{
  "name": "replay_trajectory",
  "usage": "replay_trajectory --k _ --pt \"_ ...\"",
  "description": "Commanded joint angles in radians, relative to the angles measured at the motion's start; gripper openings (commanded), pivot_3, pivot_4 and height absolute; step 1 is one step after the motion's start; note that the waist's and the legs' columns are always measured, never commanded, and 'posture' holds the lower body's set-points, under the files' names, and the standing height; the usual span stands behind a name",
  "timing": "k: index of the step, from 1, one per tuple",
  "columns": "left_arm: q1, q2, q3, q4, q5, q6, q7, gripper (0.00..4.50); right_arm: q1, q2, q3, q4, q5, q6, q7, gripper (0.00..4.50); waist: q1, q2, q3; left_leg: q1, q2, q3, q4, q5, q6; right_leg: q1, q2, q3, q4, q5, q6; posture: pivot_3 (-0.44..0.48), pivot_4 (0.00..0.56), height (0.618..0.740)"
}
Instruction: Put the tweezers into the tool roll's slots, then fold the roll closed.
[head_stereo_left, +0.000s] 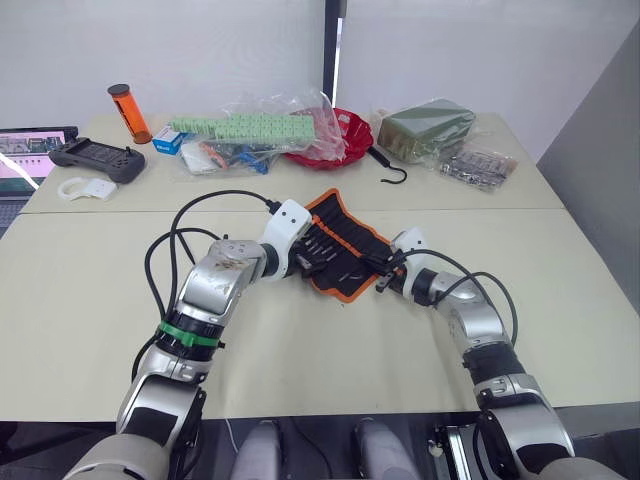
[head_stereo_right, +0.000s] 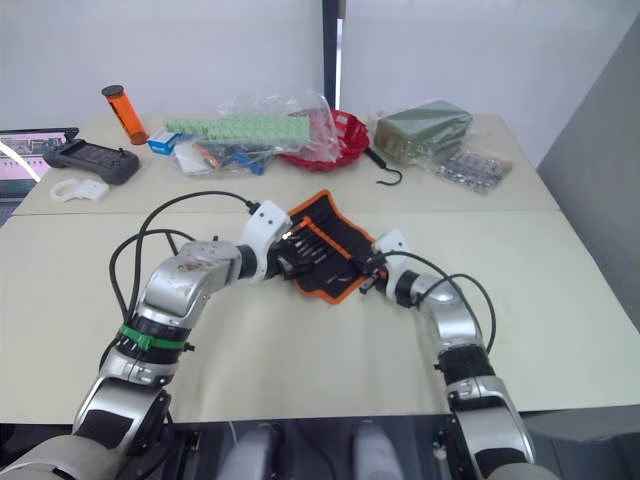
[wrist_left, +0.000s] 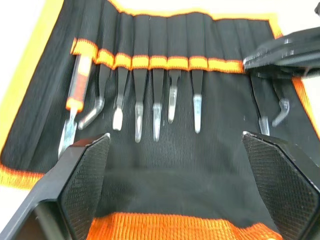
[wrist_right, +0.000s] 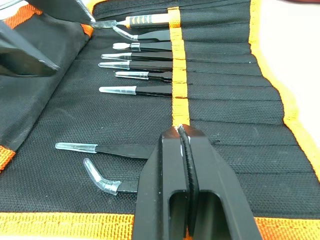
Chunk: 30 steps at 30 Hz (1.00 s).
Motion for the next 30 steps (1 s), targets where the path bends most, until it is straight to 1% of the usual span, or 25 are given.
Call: replay_trajectory --k 1,3,9,12,14,15,18,19,21,22,25,27,30 --pt "0.059 0.025 0.073 -0.127 -0.046 0.011 0.003 4.48 0.007 0.001 0.023 0.04 -0.022 0.006 0.014 0.0 -0.002 0.0 0.0 0.0 0.0 0.0 0.0 0.0 0.0 0.0 0.0 0.0 0.0 0.0 0.0 0.0 0.15 0.74" --pt "0.102 0.035 0.125 -0.189 -0.079 0.002 0.0 4.48 0.004 0.001 0.023 0.043 -0.021 0.004 0.019 0.0 -0.002 0.0 0.0 0.0 0.0 0.0 0.0 0.0 0.0 0.0 0.0 0.0 0.0 0.0 0.0 0.0 0.15 0.74" --pt "0.249 0.063 0.345 -0.387 -0.222 -0.027 -0.023 4.48 -0.009 0.0 0.024 0.056 -0.016 -0.006 0.041 0.0 -0.004 0.0 0.0 0.0 0.0 0.0 0.0 0.0 0.0 0.0 0.0 0.0 0.0 0.0 0.0 0.0 0.15 0.74" --pt "0.335 0.1 0.437 -0.445 -0.263 -0.053 -0.035 4.48 -0.018 -0.003 0.021 0.063 -0.013 -0.014 0.056 0.0 -0.007 0.0 0.0 0.0 0.0 0.0 0.0 0.0 0.0 0.0 0.0 0.0 -0.001 0.0 0.0 0.0 0.15 0.74" --pt "0.398 0.095 0.523 -0.469 -0.287 -0.092 -0.02 4.48 -0.023 -0.007 0.016 0.065 -0.01 -0.019 0.065 0.0 -0.008 0.0 0.0 0.0 0.0 0.0 0.0 0.0 0.0 0.0 0.0 0.0 -0.001 0.0 0.0 0.0 0.15 0.74" --pt "0.44 0.078 0.571 -0.484 -0.301 -0.148 -0.017 4.48 -0.025 -0.008 0.013 0.067 -0.008 -0.024 0.069 0.0 -0.009 0.0 0.0 0.0 0.001 0.0 -0.001 0.0 0.0 0.0 0.0 0.0 -0.001 0.0 0.0 0.0 0.15 0.74" --pt "0.605 0.084 0.651 -0.516 -0.233 -0.301 0.006 4.48 -0.031 -0.009 0.003 0.073 -0.001 -0.036 0.077 0.0 -0.01 0.0 0.0 -0.001 0.001 0.0 -0.001 0.0 0.0 0.0 0.0 0.0 -0.002 0.0 0.0 0.0 0.15 0.74" --pt "0.643 0.082 0.683 -0.516 -0.252 -0.314 -0.001 4.48 -0.033 -0.008 0.001 0.076 0.001 -0.039 0.079 0.0 -0.008 0.0 0.0 0.0 0.001 0.001 -0.001 0.0 0.0 0.0 0.0 0.001 -0.003 0.0 -0.001 0.0 0.15 0.74" --pt "0.755 0.092 0.767 -0.5 -0.3 -0.337 -0.052 4.48 -0.036 -0.005 -0.001 0.085 0.003 -0.047 0.09 0.0 -0.005 0.0 0.0 -0.001 0.001 0.001 -0.001 0.0 0.0 0.0 0.0 0.001 -0.003 0.0 -0.001 0.0 0.15 0.74" --pt "0.802 0.083 0.817 -0.499 -0.336 -0.353 -0.07 4.48 -0.039 -0.004 -0.001 0.092 0.004 -0.051 0.096 0.0 -0.004 0.0 0.0 0.0 0.001 0.001 -0.001 0.0 0.0 0.0 0.0 0.001 -0.004 0.0 -0.001 0.0 0.15 0.74" --pt "0.909 0.037 0.948 -0.485 -0.387 -0.413 -0.053 4.48 -0.045 0.001 0.002 0.103 0.006 -0.059 0.113 0.0 -0.001 0.0 0.0 -0.001 0.002 0.001 -0.001 0.0 0.0 0.0 0.0 0.001 -0.007 0.0 -0.001 0.0 0.15 0.74" --pt "0.977 0.001 1.006 -0.478 -0.398 -0.465 -0.038 4.48 -0.048 0.003 0.003 0.103 0.007 -0.059 0.123 0.0 -0.001 0.0 0.0 0.0 0.002 0.002 -0.001 0.0 0.0 0.001 0.0 0.0 -0.009 0.0 -0.001 0.0 0.15 0.74" --pt "1.099 -0.067 1.055 -0.452 -0.388 -0.551 -0.038 4.48 -0.057 0.007 0.005 0.115 0.004 -0.063 0.136 0.0 0.0 0.0 0.0 0.0 0.002 0.002 -0.001 0.0 0.0 0.002 0.0 0.0 -0.01 0.0 -0.001 0.0 0.15 0.74"
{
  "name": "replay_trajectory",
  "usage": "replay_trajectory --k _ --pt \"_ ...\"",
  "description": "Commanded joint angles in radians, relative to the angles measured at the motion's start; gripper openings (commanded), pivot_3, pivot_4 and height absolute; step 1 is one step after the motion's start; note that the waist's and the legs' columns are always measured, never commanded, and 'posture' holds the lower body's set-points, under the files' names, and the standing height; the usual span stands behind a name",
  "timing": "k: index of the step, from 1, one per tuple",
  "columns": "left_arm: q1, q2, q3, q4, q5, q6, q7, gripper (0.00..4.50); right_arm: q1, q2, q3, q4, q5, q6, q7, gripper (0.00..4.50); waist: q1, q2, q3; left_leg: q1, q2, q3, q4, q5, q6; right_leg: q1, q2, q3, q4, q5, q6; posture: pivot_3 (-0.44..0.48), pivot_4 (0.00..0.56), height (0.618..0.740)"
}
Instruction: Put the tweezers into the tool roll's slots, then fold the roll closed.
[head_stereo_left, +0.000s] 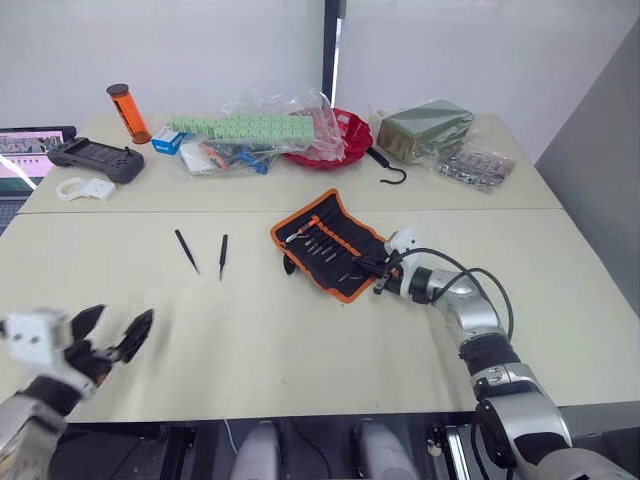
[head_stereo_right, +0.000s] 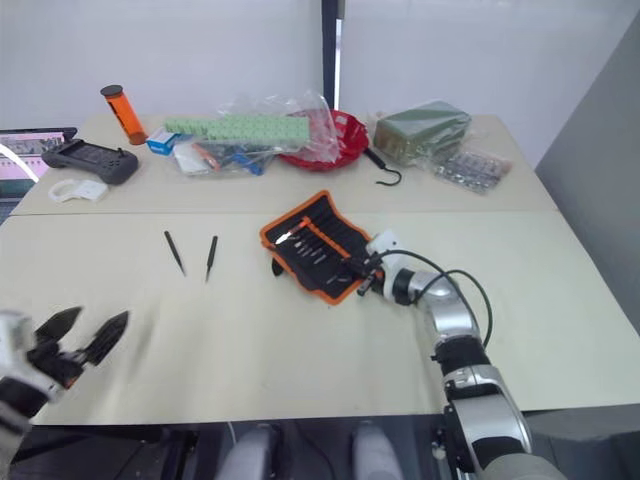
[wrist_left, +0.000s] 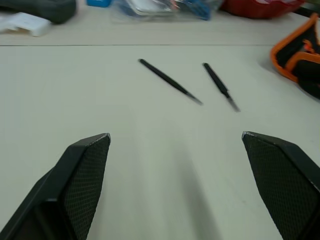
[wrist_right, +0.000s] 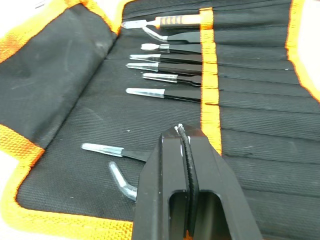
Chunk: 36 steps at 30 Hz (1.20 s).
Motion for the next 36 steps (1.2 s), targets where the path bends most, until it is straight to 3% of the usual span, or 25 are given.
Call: replay_trajectory --k 1,12,25,31,36 --pt "0.103 -0.062 0.063 0.022 -0.013 -0.108 0.006 4.48 -0.008 0.005 0.008 0.019 0.0 -0.005 0.021 0.0 -0.001 0.0 0.0 0.0 0.0 0.0 0.0 0.0 0.0 0.0 0.0 0.0 0.0 0.0 0.0 0.0 0.15 0.74" --pt "0.238 -0.163 0.072 0.088 -0.042 -0.312 0.03 4.48 -0.005 0.009 0.006 0.017 0.001 -0.009 0.042 0.0 0.01 -0.001 0.0 0.0 0.0 0.001 0.0 0.0 0.0 0.0 0.0 0.0 -0.001 0.0 -0.001 0.0 0.15 0.74" --pt "0.318 -0.263 0.007 0.046 -0.062 -0.417 0.095 4.48 -0.028 -0.001 0.008 0.052 -0.008 -0.017 0.068 0.0 0.011 -0.001 0.0 0.0 0.0 0.002 0.0 0.0 0.0 0.0 0.0 0.001 -0.001 -0.001 -0.001 0.0 0.15 0.74" --pt "0.244 -0.177 -0.036 0.0 -0.087 -0.325 0.187 4.48 -0.035 -0.001 0.008 0.058 -0.009 -0.016 0.073 0.0 0.012 -0.001 0.0 0.0 0.0 0.002 0.0 0.0 0.0 0.0 0.0 0.0 -0.001 -0.001 -0.001 0.0 0.15 0.74" --pt "0.022 -0.048 -0.132 -0.039 -0.074 -0.148 0.363 4.48 -0.021 -0.007 0.005 0.009 -0.003 0.01 0.065 0.0 0.014 -0.001 0.0 0.0 0.0 0.001 0.001 0.0 0.0 0.001 0.001 0.0 0.0 0.0 -0.001 0.0 0.15 0.74"
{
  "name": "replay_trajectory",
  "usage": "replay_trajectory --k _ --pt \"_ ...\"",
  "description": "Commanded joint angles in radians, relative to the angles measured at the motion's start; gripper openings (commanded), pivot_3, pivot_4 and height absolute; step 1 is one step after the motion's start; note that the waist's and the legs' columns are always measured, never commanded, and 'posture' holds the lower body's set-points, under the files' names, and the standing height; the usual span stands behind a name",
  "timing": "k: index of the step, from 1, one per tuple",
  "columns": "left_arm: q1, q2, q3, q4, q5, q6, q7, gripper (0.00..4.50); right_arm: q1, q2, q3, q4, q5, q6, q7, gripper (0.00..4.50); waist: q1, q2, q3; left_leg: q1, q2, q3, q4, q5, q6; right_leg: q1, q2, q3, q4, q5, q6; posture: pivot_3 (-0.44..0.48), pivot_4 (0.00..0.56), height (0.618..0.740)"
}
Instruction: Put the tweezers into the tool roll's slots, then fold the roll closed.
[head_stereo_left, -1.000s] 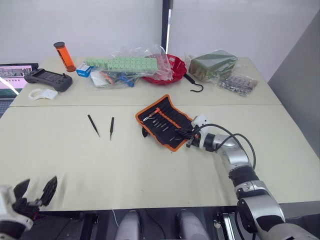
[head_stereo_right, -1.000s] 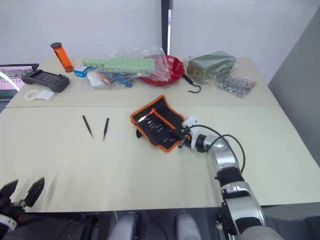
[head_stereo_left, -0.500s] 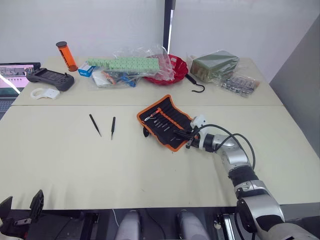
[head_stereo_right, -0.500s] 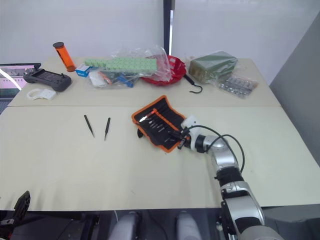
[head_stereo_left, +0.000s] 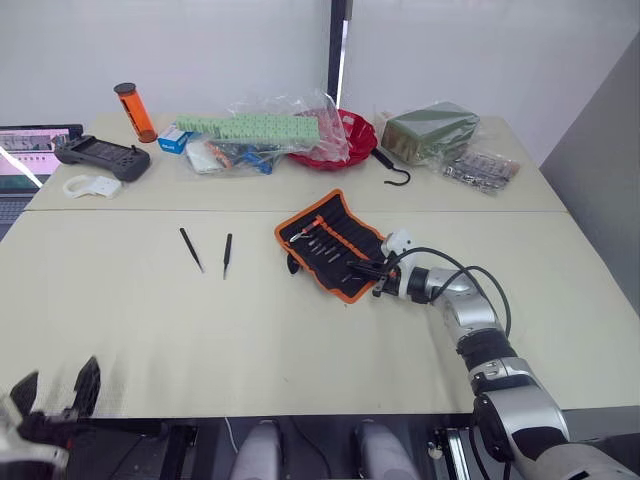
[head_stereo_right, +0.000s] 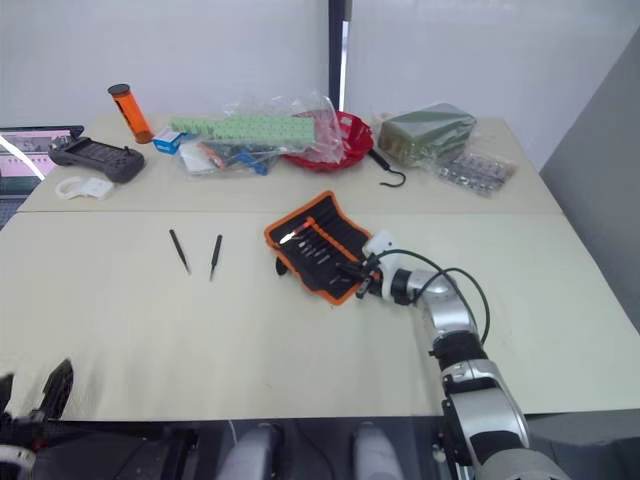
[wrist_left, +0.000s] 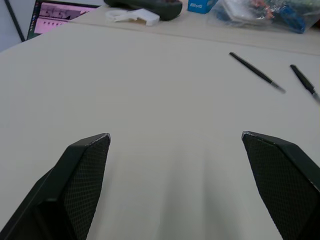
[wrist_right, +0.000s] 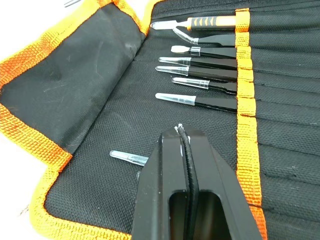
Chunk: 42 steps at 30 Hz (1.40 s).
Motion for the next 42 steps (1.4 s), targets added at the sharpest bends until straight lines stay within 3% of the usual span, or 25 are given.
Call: replay_trajectory --k 1,5,10,14,25,34,41,42 --pt "-0.153 0.065 -0.066 -0.035 0.018 0.122 0.15 4.48 0.011 -0.01 0.002 -0.05 0.001 0.027 -0.007 0.0 0.001 0.0 0.0 0.0 0.0 0.0 0.0 0.0 0.0 0.0 0.0 0.0 0.0 0.0 0.0 0.0 0.15 0.74" --pt "-0.332 0.105 -0.175 -0.002 0.063 0.257 0.263 4.48 0.042 -0.008 -0.001 -0.121 0.006 0.07 -0.035 0.0 0.0 0.0 0.0 -0.001 0.0 0.0 0.0 0.0 0.0 0.0 0.0 0.0 0.001 0.001 0.001 0.0 0.15 0.74" --pt "-0.53 0.094 -0.273 0.047 0.094 0.358 0.367 4.48 0.11 -0.009 -0.003 -0.236 0.016 0.129 -0.068 0.0 0.001 0.0 0.0 -0.002 0.0 -0.001 -0.001 0.0 0.0 -0.003 0.0 -0.001 0.002 0.001 0.001 0.0 0.15 0.74" --pt "-0.653 0.047 -0.341 0.116 0.131 0.42 0.449 3.38 0.157 -0.015 -0.006 -0.331 0.026 0.178 -0.087 0.0 0.002 0.0 0.0 -0.002 -0.001 -0.001 0.0 0.0 0.0 -0.003 0.0 0.0 0.002 0.001 0.001 0.0 0.15 0.74" --pt "-0.919 -0.019 -0.411 0.385 0.249 0.425 0.538 3.38 0.185 -0.018 -0.012 -0.386 0.037 0.208 -0.139 0.0 0.006 0.0 0.0 -0.003 -0.002 -0.002 0.0 0.0 0.0 -0.003 0.0 -0.001 0.001 0.001 0.002 0.0 0.15 0.74" --pt "-1.009 -0.074 -0.417 0.533 0.334 0.39 0.616 3.38 0.182 -0.014 -0.003 -0.375 0.033 0.197 -0.161 0.0 0.005 0.0 0.0 -0.004 -0.002 -0.002 0.0 0.0 0.0 -0.003 -0.001 -0.001 0.002 0.001 0.002 0.0 0.15 0.74" --pt "-1.006 -0.109 -0.405 0.543 0.34 0.396 0.637 3.38 0.179 -0.007 0.005 -0.37 0.032 0.195 -0.167 0.0 0.005 0.0 0.0 -0.004 -0.002 -0.002 0.001 0.0 0.0 -0.003 -0.001 -0.001 0.002 0.001 0.002 0.0 0.15 0.74" --pt "-1.004 -0.113 -0.4 0.542 0.341 0.395 0.643 2.88 0.178 -0.007 0.006 -0.369 0.031 0.195 -0.168 0.0 0.005 0.0 0.0 -0.004 -0.002 -0.002 0.001 0.0 0.0 -0.003 -0.001 -0.001 0.002 0.001 0.002 0.0 0.15 0.74"
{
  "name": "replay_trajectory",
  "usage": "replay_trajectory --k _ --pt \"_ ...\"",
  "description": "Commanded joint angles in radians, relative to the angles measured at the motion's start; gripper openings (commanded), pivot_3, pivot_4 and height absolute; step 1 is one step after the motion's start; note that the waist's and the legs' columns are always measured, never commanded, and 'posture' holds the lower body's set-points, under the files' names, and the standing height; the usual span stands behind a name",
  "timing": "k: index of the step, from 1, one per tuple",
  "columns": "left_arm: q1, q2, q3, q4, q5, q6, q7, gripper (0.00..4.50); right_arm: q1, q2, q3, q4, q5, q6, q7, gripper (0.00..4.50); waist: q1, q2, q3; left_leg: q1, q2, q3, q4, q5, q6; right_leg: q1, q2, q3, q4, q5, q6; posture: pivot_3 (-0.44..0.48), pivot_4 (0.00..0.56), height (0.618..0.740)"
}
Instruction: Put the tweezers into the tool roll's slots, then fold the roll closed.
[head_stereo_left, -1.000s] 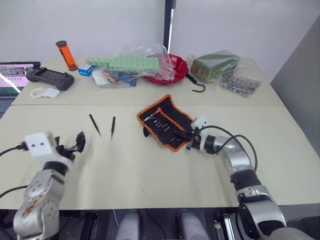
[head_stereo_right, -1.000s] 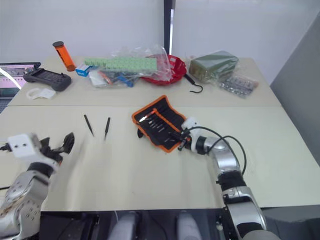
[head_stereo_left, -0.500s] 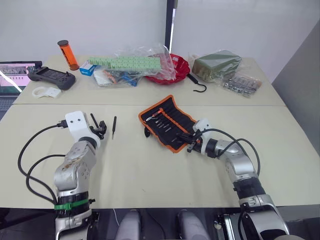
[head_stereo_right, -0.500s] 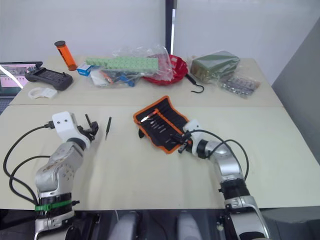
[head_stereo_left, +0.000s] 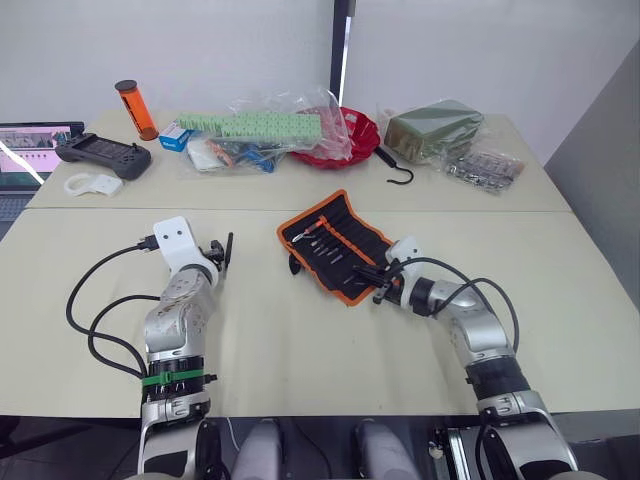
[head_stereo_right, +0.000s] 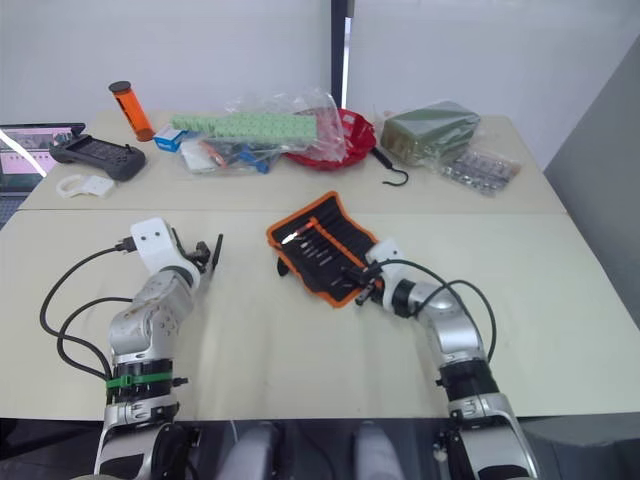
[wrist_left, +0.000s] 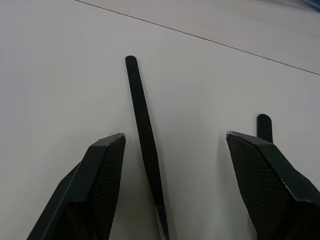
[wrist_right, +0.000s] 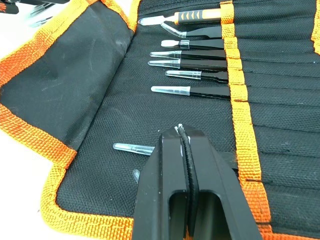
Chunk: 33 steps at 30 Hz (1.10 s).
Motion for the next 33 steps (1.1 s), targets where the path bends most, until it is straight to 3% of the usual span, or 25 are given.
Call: replay_trajectory --k 1,9,18,28,33 --pt "-0.002 -0.009 0.011 -0.018 0.023 -0.007 0.03 2.58 -0.007 0.0 0.005 -0.005 0.0 -0.014 -0.002 0.0 0.0 0.0 0.0 0.0 0.0 0.0 0.0 0.0 0.0 0.0 0.0 0.0 0.0 0.0 0.0 0.0 0.15 0.74" --pt "0.032 -0.03 0.064 -0.082 0.054 -0.044 0.099 0.03 -0.022 0.002 0.029 0.013 -0.019 -0.041 -0.001 0.0 0.0 0.0 0.0 0.0 0.0 0.0 0.0 0.0 0.0 0.0 0.0 0.0 0.0 0.0 0.0 0.0 0.15 0.74" --pt "0.131 0.058 0.028 -0.262 0.111 -0.064 0.014 0.03 -0.028 0.01 0.042 0.015 -0.012 -0.042 -0.004 0.0 -0.002 0.0 0.0 -0.001 0.0 0.0 0.0 0.0 0.0 -0.001 0.0 0.0 0.001 0.0 0.0 0.0 0.15 0.74" --pt "0.099 0.26 0.013 -0.379 0.01 -0.112 -0.319 0.03 -0.019 0.001 -0.009 -0.033 0.033 -0.029 -0.017 0.0 0.001 0.0 0.0 -0.001 0.0 0.0 0.0 0.0 0.0 -0.001 0.0 0.0 0.001 0.0 0.0 0.0 0.15 0.74" --pt "0.05 0.302 -0.024 -0.395 -0.064 -0.051 -0.435 0.03 -0.013 -0.014 -0.054 -0.087 0.065 -0.01 -0.038 0.0 0.001 0.0 0.0 -0.002 0.0 0.0 0.0 0.0 0.0 -0.001 0.0 0.0 0.0 0.0 0.0 0.0 0.15 0.74"
